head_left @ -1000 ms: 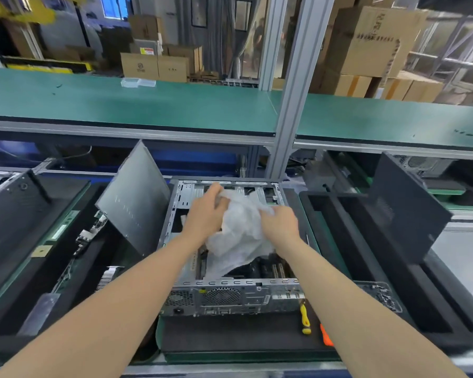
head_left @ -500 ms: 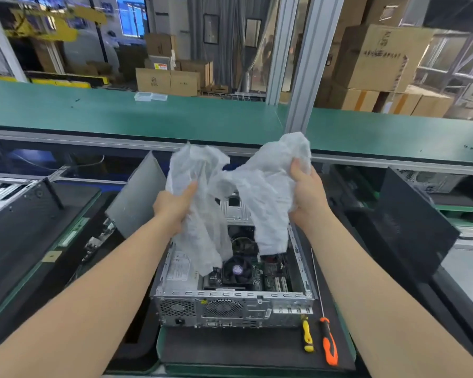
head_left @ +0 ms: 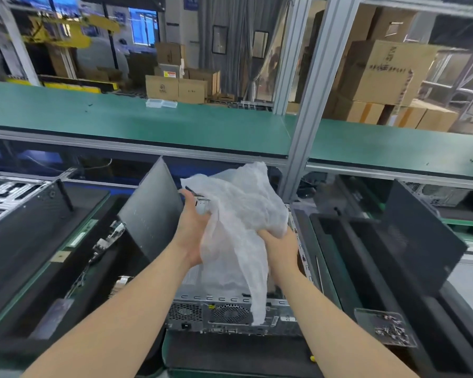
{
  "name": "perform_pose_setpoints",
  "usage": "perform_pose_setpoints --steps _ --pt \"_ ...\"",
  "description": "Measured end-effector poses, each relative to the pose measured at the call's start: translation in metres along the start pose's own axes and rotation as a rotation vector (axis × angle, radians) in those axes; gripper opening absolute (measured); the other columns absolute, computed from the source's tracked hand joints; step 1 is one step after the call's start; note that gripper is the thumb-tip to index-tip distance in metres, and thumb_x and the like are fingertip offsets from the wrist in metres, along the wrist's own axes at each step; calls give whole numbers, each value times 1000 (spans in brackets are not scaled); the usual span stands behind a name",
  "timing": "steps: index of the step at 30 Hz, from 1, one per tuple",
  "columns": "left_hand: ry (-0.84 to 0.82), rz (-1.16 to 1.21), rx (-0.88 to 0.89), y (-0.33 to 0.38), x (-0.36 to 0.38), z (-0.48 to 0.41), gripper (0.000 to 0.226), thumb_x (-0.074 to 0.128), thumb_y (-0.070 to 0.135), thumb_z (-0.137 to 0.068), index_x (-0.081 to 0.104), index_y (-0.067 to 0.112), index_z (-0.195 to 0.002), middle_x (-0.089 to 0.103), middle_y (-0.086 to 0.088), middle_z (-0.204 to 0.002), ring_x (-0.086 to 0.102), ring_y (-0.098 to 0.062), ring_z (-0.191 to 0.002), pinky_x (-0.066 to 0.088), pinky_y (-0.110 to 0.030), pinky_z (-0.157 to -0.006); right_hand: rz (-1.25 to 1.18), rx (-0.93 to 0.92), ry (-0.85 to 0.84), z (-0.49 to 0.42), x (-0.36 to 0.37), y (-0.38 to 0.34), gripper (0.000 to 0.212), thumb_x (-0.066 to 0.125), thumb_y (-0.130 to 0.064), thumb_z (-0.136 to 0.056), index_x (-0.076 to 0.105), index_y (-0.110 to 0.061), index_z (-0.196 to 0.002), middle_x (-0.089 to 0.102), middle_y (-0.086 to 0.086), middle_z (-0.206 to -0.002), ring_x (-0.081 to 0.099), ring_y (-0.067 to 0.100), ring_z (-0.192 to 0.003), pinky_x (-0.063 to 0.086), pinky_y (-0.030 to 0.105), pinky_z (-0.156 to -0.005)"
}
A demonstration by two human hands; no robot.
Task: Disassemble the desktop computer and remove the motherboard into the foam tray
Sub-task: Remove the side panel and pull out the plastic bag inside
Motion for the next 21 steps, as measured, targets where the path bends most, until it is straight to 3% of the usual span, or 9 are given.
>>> perform_pose_setpoints --steps 1,3,6,7,9,11,14,17,21 --pt "-36 -54 -17 -4 0 5 104 62 94 -62 63 27 -141 49 -10 -156 48 -36 -141 39 -51 -116 51 -4 18 1 -3 1 28 79 -10 -78 73 -14 -105 78 4 -97 75 25 -93 62 52 -85" --pt "-14 -379 14 -12 4 13 89 69 87 -60 71 33 -130 68 -6 -136 67 -23 -123 58 -38 -93 145 -3 28 2 -4 2 21 77 -13 -79 71 -18 -99 76 1 -93 73 24 -89 61 43 -80" --pt "148 -813 129 -21 16 5 91 90 50 -58 44 37 -135 63 15 -126 68 3 -102 55 -15 -70 184 54 -140 12 14 3 15 61 -4 -82 65 -18 -86 68 6 -86 63 23 -76 50 35 -69" --pt "214 -854 159 -23 11 0 85 86 40 -61 42 34 -134 64 12 -123 68 5 -93 53 -12 -63 108 114 -197 15 18 3 17 57 -1 -81 66 -13 -87 66 14 -88 59 24 -74 48 35 -67" --pt "302 -843 175 -18 6 4 46 75 29 -75 61 26 -119 71 4 -112 70 5 -76 50 -12 -58 -177 291 -280 16 16 4 28 56 -5 -77 70 -3 -101 67 17 -100 59 26 -79 46 34 -63" --pt "343 -860 79 -9 -10 13 20 70 39 -78 76 26 -93 76 6 -99 71 -2 -79 48 -21 -69 -454 370 -375 16 8 -2 46 60 -19 -82 69 -3 -124 71 15 -121 66 35 -100 53 38 -75" --pt "316 -866 37 7 -24 17 20 70 34 -86 77 18 -95 78 -1 -95 74 -20 -90 51 -27 -72 -545 271 -502 13 -8 -13 58 71 -27 -90 57 -12 -144 65 16 -138 65 35 -123 52 49 -103" --pt "362 -860 172 27 -26 13 54 77 22 -71 57 15 -121 72 -8 -112 73 -21 -91 54 -26 -67 -405 41 -353 3 -30 -16 84 81 -12 -87 30 -40 -146 54 7 -142 71 26 -114 60 49 -92" --pt "401 -924 370 44 -30 21 68 74 -1 -87 26 28 -125 42 10 -112 62 -1 -89 50 -10 -61 -322 -99 -394 11 -38 -23 84 76 -3 -91 30 -52 -140 49 4 -148 68 25 -121 60 44 -91"
Point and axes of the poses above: each hand's wrist, its own z-axis away from the middle knuckle, its own x-axis out of the palm, y = z × x, the point moved 7 cm from there along -z, towards the middle knuckle
